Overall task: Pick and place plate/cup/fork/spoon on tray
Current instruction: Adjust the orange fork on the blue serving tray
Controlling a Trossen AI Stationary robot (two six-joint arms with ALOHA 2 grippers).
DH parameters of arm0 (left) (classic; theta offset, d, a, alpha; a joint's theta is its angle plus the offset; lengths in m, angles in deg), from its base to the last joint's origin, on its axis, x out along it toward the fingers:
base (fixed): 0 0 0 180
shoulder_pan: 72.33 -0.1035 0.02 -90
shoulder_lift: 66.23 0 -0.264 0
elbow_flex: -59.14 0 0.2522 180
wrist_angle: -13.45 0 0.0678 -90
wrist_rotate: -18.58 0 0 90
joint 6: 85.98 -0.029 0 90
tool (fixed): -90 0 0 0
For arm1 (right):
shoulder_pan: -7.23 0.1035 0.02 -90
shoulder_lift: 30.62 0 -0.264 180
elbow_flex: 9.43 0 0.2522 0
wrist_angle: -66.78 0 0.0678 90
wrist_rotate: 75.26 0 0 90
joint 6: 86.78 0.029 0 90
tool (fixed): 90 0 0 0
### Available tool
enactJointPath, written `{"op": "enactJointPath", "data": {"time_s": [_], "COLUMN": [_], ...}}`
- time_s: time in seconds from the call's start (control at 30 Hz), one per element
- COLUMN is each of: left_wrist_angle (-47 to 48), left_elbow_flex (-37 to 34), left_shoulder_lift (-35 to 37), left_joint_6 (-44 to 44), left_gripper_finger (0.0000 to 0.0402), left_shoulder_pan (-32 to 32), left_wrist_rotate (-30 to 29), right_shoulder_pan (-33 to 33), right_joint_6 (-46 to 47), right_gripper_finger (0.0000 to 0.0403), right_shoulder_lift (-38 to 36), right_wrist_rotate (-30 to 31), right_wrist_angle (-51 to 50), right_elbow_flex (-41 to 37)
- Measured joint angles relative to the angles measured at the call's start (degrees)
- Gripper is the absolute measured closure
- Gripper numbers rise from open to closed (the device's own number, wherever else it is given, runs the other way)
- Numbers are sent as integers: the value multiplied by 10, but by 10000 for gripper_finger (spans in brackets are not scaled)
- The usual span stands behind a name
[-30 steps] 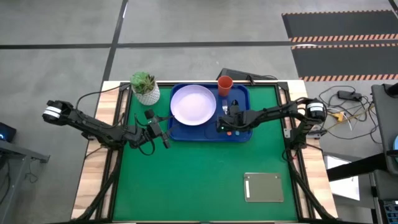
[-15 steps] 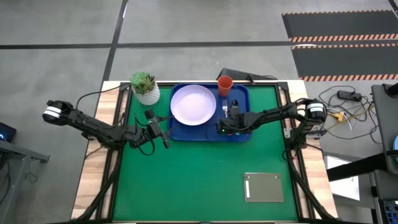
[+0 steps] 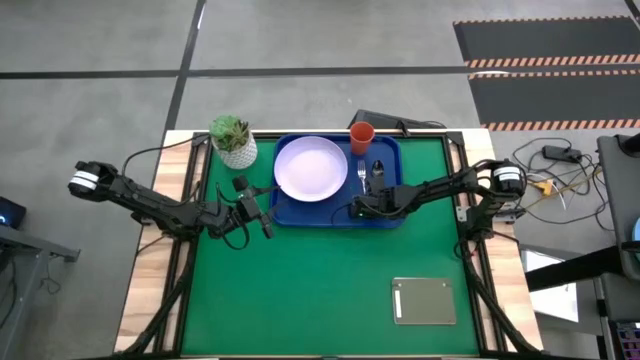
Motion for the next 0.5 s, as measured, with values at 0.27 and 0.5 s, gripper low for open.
{"op": "enactJointPath", "data": {"time_s": [0.27,0.5], "left_wrist_angle": [0,0], "left_elbow_flex": [0,0], "left_shoulder_lift": [0,0], "left_joint_6": [0,0], "left_gripper_finger": [233,233], "left_shoulder_pan": [0,0], "left_wrist_rotate": [0,0], "right_shoulder_pan": [3,5], "right_joint_6": [0,0], "right_gripper_finger": [394,394], "right_shoulder_lift": [0,0], "right_wrist_rotate": [10,11], "right_wrist_angle": [14,30], "right_elbow_flex": [-9,-22]}}
